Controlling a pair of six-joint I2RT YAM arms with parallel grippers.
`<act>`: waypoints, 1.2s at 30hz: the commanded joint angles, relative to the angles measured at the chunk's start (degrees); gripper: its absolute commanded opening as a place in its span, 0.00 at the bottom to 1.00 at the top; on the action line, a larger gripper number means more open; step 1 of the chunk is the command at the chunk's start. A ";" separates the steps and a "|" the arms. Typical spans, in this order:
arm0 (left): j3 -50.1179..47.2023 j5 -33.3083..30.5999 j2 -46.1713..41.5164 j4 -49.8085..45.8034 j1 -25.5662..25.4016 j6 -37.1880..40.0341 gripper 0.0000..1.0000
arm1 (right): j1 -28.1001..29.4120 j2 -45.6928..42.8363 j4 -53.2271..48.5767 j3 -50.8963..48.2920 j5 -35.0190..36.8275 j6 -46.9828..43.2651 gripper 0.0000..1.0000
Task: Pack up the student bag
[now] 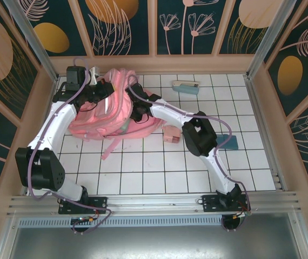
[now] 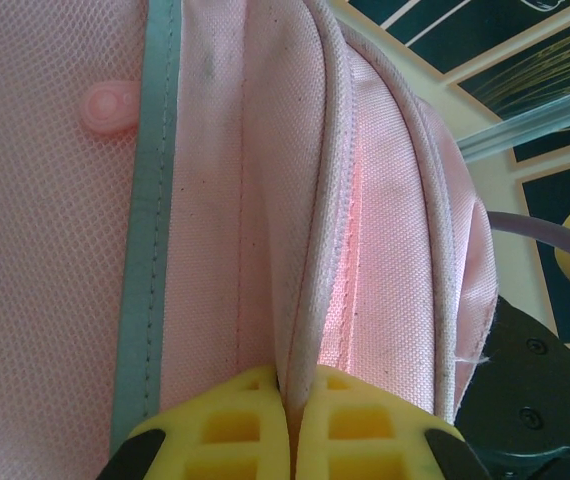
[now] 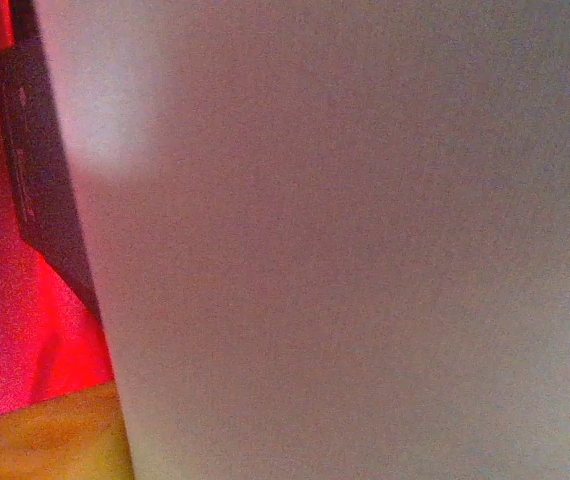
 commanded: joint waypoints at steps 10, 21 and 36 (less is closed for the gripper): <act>0.36 3.24 -3.21 5.85 -0.42 -0.02 0.00 | -0.38 -8.97 -3.72 -5.88 3.40 -3.53 0.99; -0.25 4.23 -2.83 5.40 -0.42 1.55 0.00 | -4.12 -23.52 -4.95 -21.09 9.86 -4.86 0.98; -2.09 7.63 -1.62 4.88 -0.42 3.77 0.00 | -10.02 -41.58 -10.57 -47.39 19.09 -6.10 0.93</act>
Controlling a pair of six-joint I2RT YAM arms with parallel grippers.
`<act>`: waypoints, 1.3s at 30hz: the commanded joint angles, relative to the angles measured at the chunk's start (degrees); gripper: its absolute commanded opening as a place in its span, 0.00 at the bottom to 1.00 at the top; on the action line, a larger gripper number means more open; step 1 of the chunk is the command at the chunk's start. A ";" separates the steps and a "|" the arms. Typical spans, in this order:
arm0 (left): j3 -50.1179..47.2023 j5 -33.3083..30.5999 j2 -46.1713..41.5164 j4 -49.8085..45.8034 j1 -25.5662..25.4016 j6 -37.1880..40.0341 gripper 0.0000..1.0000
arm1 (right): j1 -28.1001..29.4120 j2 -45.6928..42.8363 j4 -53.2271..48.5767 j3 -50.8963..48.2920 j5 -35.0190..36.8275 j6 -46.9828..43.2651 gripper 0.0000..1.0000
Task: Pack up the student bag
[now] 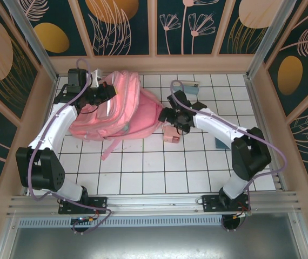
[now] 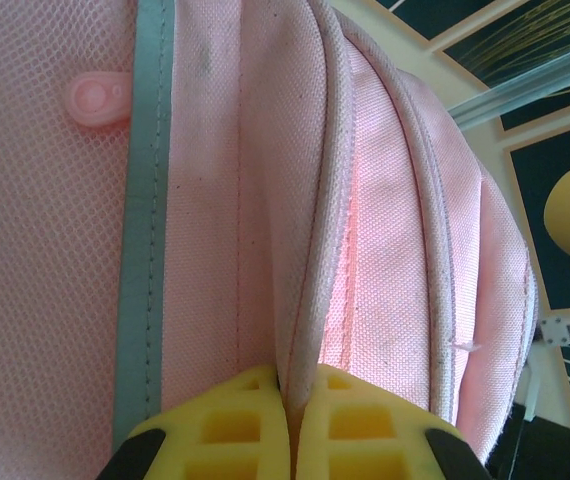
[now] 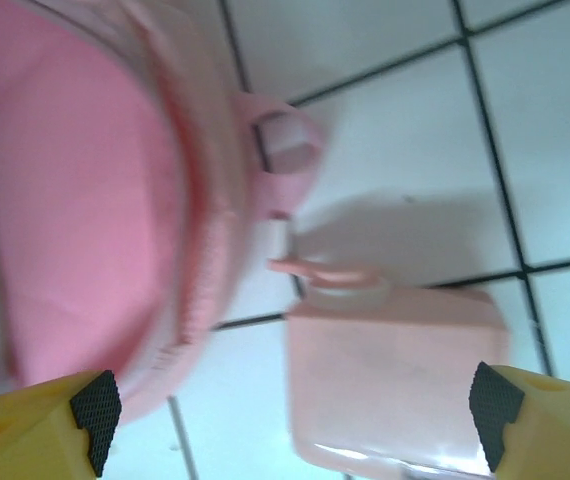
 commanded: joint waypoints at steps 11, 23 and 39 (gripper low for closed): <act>0.24 4.76 -1.23 3.84 -0.29 1.52 0.00 | 2.01 3.78 -1.58 -4.77 0.38 -3.74 0.98; 0.34 4.51 -2.11 2.40 -0.29 2.46 0.00 | 3.08 8.20 -2.15 -2.14 3.24 -4.88 0.89; 1.73 7.46 -1.06 3.54 -0.29 1.29 0.00 | 3.33 3.06 -4.23 4.67 3.91 -5.67 0.77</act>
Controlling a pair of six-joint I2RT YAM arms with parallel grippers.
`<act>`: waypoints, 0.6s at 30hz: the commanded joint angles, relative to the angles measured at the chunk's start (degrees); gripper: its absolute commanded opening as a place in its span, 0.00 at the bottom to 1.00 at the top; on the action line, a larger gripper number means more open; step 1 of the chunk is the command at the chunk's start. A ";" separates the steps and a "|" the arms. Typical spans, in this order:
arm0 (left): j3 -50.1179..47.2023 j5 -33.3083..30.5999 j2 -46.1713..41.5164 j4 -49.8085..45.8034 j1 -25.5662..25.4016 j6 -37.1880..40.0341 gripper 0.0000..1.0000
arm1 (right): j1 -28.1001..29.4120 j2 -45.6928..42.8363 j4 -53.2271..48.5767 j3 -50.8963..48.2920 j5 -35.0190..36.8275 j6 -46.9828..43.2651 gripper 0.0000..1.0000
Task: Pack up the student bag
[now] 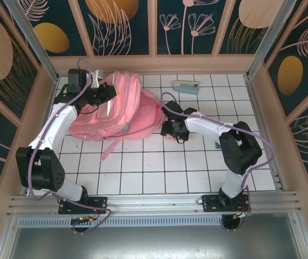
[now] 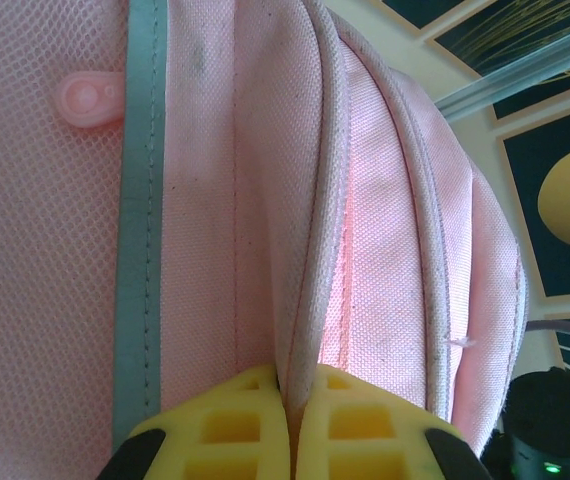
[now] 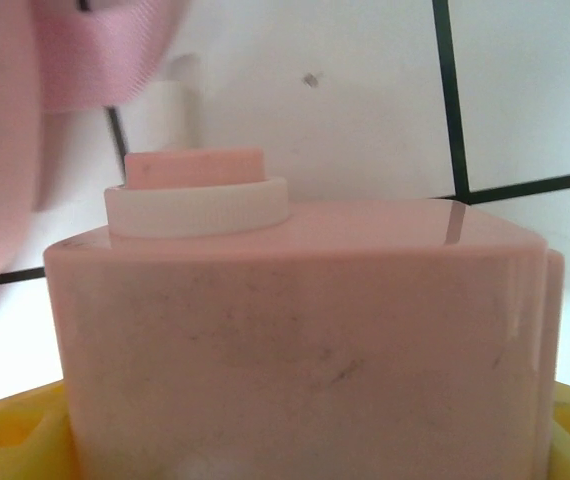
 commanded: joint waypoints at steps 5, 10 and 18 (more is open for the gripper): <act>1.24 10.12 -1.56 6.40 -0.29 -1.81 0.00 | 1.04 -0.99 0.20 13.84 -1.54 -2.51 0.77; 1.25 12.37 -1.54 8.44 -0.29 -3.57 0.00 | 1.07 5.37 2.77 22.00 -6.57 -2.65 0.77; 2.19 12.97 -1.11 9.17 -0.29 -4.89 0.00 | 0.59 17.52 5.25 32.91 -11.36 3.31 0.76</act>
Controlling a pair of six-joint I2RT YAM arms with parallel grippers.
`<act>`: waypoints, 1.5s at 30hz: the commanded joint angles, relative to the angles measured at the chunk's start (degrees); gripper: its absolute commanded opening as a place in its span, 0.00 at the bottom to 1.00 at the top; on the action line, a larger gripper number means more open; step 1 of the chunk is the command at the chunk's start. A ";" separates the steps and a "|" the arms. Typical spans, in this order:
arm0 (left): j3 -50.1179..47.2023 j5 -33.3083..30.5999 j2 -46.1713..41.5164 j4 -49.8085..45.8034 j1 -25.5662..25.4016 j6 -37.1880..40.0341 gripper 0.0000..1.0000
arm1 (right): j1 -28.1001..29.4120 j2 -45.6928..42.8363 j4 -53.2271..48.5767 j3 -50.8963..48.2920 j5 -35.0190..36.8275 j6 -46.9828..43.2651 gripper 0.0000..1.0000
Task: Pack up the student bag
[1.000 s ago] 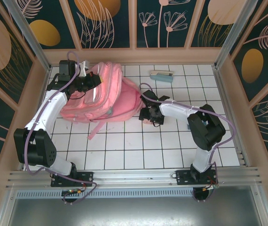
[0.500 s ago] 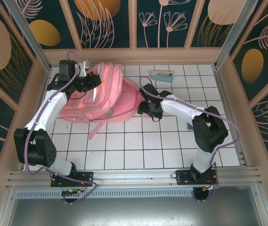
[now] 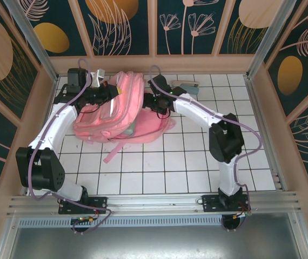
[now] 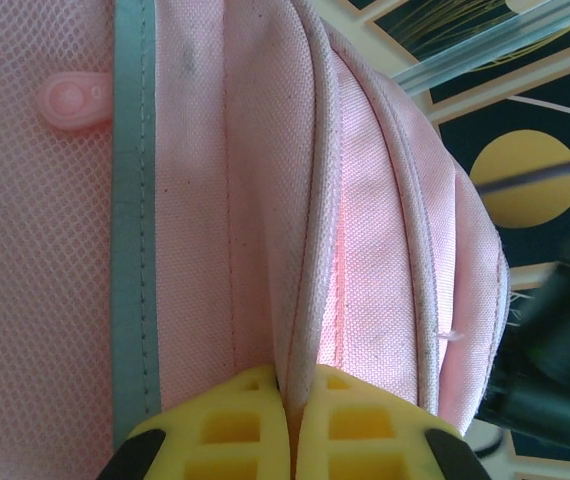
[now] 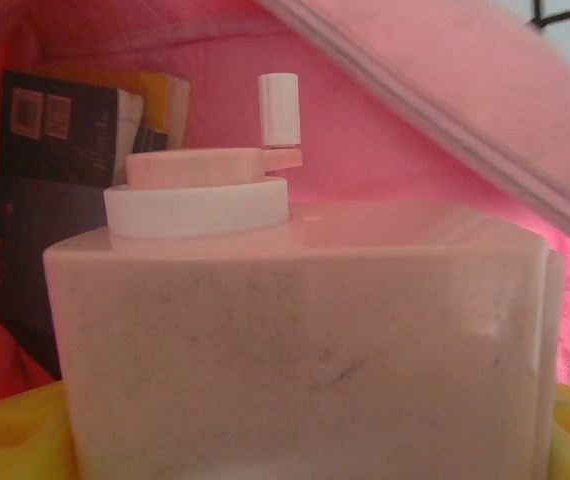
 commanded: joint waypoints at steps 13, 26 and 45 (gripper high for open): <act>1.76 6.76 -1.77 6.27 -0.37 -0.11 0.00 | -2.81 14.52 -2.84 15.29 4.96 5.66 0.77; 1.14 8.30 -1.17 6.87 -0.38 -0.01 0.00 | -0.95 22.72 -1.09 26.72 1.63 4.13 0.78; 0.89 8.40 -0.62 6.90 -0.37 0.03 0.00 | 0.27 19.27 0.91 22.69 14.20 12.56 0.84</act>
